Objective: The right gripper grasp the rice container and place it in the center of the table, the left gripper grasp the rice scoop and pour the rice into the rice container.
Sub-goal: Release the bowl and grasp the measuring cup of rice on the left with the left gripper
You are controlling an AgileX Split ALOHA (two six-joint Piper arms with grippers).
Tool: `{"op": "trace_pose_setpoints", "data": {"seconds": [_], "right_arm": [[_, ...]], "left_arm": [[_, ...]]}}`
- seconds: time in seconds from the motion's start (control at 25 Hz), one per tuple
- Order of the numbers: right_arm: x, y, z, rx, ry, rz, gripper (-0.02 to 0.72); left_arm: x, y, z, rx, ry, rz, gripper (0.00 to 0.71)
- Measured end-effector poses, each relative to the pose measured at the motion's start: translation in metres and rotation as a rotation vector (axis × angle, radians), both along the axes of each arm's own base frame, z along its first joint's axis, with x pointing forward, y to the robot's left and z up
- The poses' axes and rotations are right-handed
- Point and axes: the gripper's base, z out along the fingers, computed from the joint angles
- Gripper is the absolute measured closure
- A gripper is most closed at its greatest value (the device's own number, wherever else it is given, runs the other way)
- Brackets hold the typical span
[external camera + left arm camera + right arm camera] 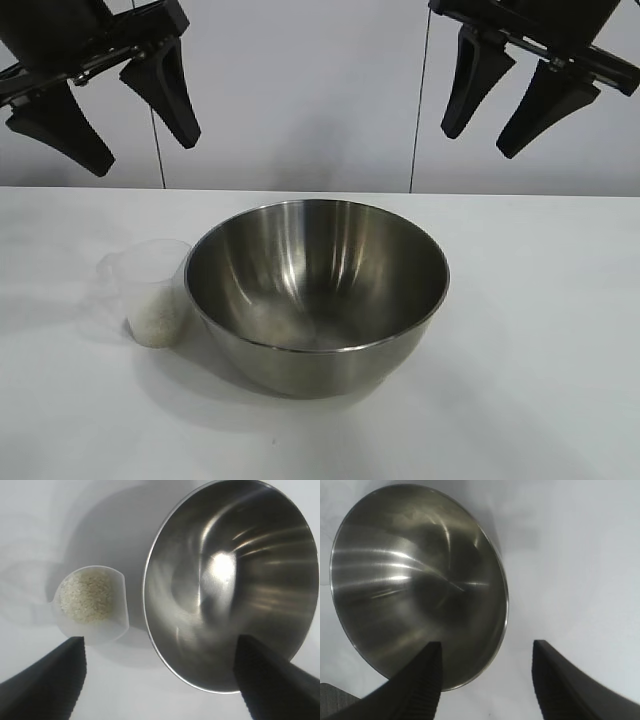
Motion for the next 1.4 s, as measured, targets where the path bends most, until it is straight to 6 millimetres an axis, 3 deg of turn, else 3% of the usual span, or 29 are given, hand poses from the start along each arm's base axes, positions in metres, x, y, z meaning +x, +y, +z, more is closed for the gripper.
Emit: {"op": "trace_pose_setpoints", "data": {"seconds": [1.12, 1.4], "right_arm": [[0.0014, 0.0003, 0.0001, 0.004, -0.016, -0.003, 0.333], [0.0014, 0.0003, 0.0001, 0.002, -0.020, 0.007, 0.333]], "left_arm": [[0.0002, 0.0000, 0.0001, 0.000, -0.002, 0.001, 0.124], [0.0079, -0.0005, 0.0027, -0.017, -0.083, 0.035, 0.124]]}}
